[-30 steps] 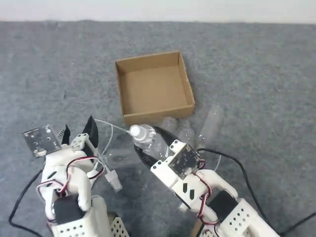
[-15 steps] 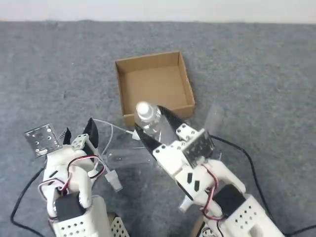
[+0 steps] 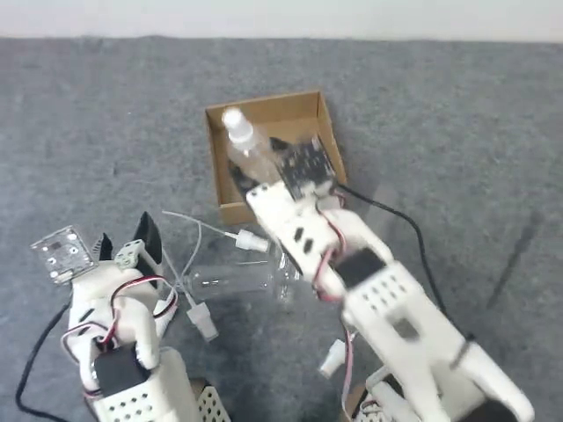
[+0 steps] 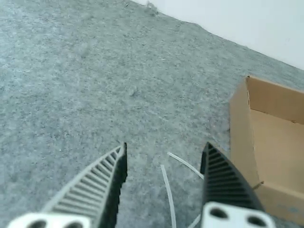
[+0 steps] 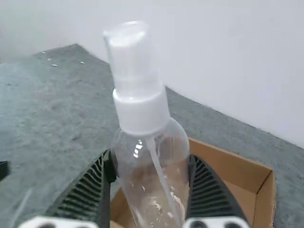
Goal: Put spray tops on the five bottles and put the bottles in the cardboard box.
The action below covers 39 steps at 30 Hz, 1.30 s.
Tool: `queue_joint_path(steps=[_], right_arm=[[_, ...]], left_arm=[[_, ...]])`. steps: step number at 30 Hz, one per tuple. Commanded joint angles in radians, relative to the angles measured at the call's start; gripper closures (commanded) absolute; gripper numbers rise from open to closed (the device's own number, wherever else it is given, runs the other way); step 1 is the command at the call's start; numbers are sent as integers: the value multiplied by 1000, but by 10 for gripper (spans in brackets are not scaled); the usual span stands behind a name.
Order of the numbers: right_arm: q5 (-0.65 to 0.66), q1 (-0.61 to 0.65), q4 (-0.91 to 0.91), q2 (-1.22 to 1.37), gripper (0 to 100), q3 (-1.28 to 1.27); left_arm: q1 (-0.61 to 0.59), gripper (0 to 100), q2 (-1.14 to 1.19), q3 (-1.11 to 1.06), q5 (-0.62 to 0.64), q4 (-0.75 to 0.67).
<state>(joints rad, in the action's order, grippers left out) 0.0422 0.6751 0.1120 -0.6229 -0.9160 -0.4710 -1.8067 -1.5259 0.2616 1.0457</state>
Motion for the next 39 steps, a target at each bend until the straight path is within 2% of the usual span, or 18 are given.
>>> queue_joint_path(steps=[1, 4, 7, 15, 24, 31, 39], right_arm=[[-15, -41, -116, 179, 992, 157], [-26, -41, -160, 294, 992, 215], [-91, -44, -208, 394, 992, 276], [-184, -61, -220, 670, 992, 529], [-181, -82, -220, 975, 992, 829], [-186, -101, -225, 1121, 992, 945], [-180, -87, -386, 1225, 992, 953]], left_arm=[[-5, 764, -18, 12, 14, -38], [-5, 764, -18, 10, 12, -38], [-5, 764, -18, 10, 12, -38], [-6, 764, -18, 10, 12, -34], [-6, 764, -18, 8, 12, -32], [-6, 764, -18, 8, 12, -31], [-5, 763, -18, -4, 11, -34]])
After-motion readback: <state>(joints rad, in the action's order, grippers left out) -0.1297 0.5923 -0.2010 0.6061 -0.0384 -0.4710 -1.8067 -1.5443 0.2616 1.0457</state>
